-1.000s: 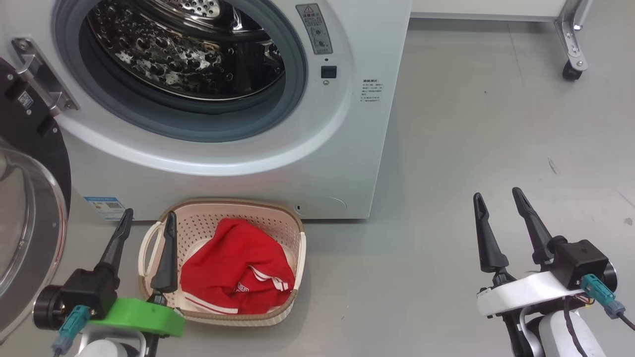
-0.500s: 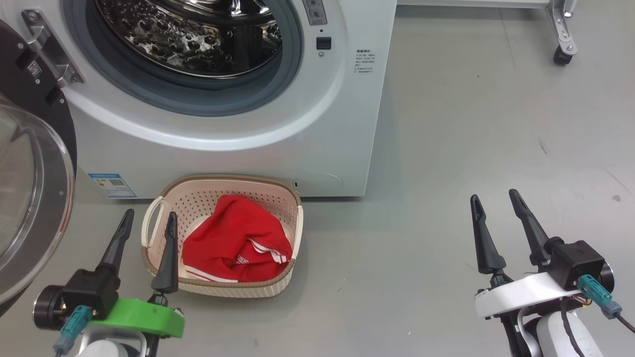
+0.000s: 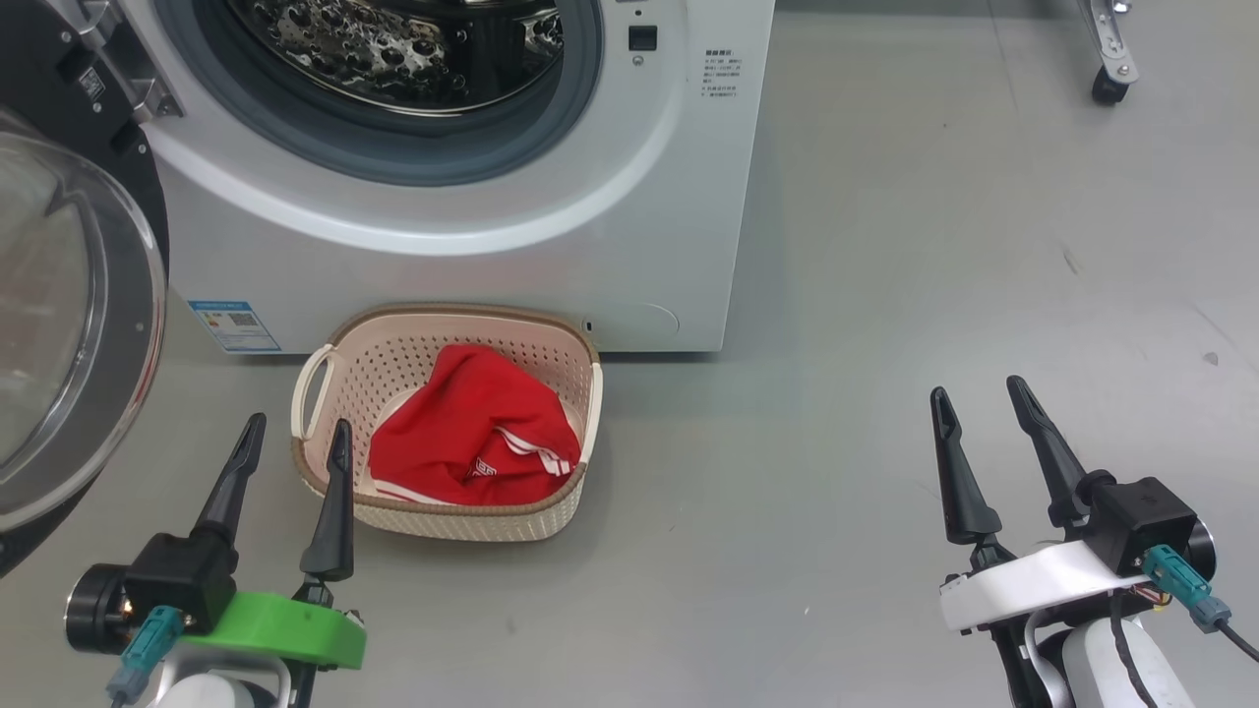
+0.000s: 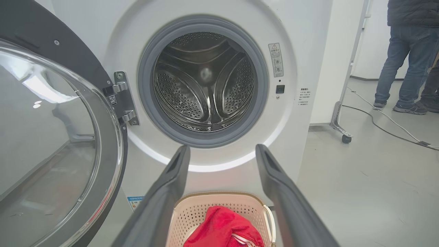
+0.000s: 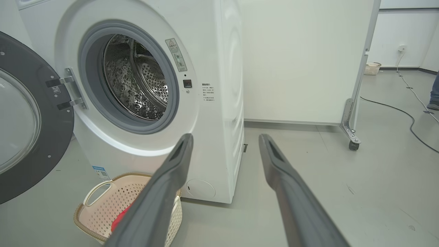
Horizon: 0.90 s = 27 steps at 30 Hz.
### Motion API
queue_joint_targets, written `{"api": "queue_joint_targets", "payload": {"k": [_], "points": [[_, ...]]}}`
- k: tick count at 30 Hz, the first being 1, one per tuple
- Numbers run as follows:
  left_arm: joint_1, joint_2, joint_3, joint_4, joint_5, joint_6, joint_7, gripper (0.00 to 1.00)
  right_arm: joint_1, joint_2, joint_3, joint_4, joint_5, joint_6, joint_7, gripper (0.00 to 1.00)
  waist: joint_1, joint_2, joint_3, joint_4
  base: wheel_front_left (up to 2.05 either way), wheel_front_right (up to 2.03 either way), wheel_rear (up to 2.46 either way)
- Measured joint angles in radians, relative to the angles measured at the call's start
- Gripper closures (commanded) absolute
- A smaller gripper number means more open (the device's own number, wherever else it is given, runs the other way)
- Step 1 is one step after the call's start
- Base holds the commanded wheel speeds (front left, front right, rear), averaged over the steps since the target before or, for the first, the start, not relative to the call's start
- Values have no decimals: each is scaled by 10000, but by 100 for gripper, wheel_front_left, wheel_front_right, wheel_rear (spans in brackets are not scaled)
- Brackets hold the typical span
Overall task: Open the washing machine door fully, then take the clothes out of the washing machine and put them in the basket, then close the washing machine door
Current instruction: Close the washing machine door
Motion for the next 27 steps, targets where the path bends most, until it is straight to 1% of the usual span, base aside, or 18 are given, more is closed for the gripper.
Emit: {"api": "queue_joint_targets", "payload": {"k": [14,27], "points": [[0,-10,0,-63,6,0,0,0,0,2,2,2,0,0,0,0,0,0,119,42,-67,67,0],[0,-13,-4,-109,6,0,0,0,-3,2,17,2,17,0,-2,0,0,0,207,44,-18,18,0]]}}
